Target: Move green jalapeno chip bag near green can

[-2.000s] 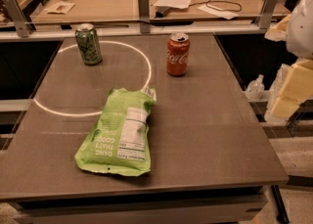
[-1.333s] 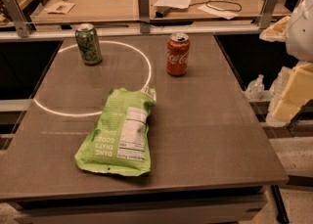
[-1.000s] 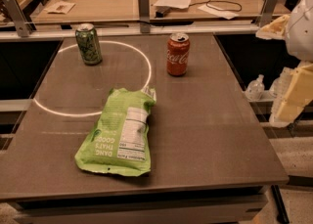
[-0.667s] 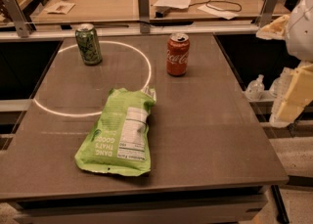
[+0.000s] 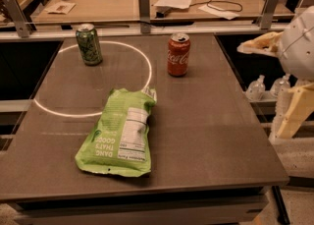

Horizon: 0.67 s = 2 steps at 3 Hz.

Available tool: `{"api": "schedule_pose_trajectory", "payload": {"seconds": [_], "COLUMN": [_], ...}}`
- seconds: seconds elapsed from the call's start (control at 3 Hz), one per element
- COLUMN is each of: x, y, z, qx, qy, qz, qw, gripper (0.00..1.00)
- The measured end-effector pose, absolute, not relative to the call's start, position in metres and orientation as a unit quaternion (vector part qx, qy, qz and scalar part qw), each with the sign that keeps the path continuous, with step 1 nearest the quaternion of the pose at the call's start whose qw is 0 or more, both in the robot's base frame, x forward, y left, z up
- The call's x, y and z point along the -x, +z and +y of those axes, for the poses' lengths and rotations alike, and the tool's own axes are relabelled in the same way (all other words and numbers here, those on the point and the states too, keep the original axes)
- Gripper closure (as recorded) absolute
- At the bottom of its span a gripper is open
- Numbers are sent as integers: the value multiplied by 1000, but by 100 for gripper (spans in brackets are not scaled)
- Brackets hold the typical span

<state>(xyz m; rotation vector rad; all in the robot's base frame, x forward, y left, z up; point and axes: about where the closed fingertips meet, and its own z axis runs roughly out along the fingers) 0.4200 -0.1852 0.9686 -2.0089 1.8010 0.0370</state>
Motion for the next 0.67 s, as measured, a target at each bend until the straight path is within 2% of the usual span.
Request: {"api": "schedule_pose_trajectory", "payload": {"seconds": [0.33, 0.67], "x": [-402, -387], "y": [956, 948], "z": [-161, -136], "qx": [781, 833], "qy": [59, 75], "qz": [574, 487], "qw": [238, 252], "gripper": [0, 0]}}
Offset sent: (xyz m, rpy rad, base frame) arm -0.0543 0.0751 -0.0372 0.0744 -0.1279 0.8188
